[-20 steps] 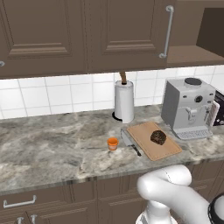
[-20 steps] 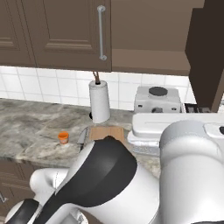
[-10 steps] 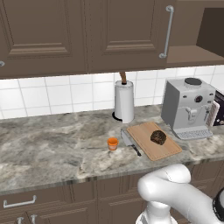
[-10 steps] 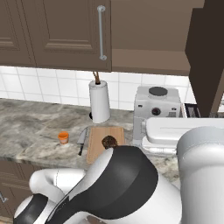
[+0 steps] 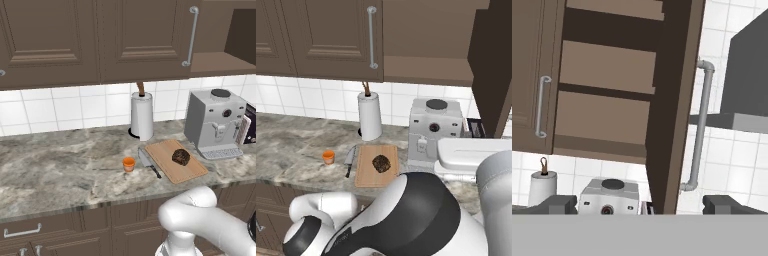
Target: Pick the bread, place it on the cutting board, pick the jam, place it on the counter, and close the cabinet.
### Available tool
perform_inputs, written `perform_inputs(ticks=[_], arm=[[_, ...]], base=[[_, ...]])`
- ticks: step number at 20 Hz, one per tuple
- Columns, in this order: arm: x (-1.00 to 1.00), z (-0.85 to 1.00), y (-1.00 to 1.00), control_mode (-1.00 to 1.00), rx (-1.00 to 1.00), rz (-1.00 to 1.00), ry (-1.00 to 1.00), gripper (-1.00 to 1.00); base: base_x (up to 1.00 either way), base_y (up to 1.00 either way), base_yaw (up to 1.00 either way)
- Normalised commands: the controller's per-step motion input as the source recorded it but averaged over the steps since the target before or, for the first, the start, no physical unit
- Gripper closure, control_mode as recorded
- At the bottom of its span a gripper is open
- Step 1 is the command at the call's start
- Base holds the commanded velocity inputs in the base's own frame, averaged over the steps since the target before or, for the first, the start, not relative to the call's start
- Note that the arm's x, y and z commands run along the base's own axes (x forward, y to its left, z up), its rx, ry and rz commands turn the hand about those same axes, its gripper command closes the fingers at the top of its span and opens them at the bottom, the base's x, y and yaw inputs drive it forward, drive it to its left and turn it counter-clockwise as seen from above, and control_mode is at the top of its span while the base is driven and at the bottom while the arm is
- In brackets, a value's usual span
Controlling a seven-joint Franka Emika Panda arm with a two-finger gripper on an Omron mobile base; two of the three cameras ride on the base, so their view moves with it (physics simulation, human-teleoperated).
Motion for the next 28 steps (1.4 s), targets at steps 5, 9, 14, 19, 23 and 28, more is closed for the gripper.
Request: perform_inputs(ticks=[5,9,14,19,23,28], arm=[[0.0,0.0,-0.15,-1.0,0.0,0.0,0.0,-1.0],[0.0,0.0,-0.12,-1.0,0.0,0.0,0.0,-1.0],[0.0,0.0,-0.07,-1.0,0.0,0.02,0.0,-1.0],[0.03,0.0,-0.06,-1.0,0.0,0.04,0.0,-1.0],[0.13,0.0,-0.07,-1.0,0.0,0.05,0.0,-1.0],[0.17,0.0,-0.05,-1.0,0.0,0.04,0.0,-1.0]], base=[[0.0,0.0,0.0],[0.0,0.0,0.0],[0.0,0.0,0.0],[0.0,0.0,0.0],[0.0,0.0,0.0],[0.0,0.0,0.0]])
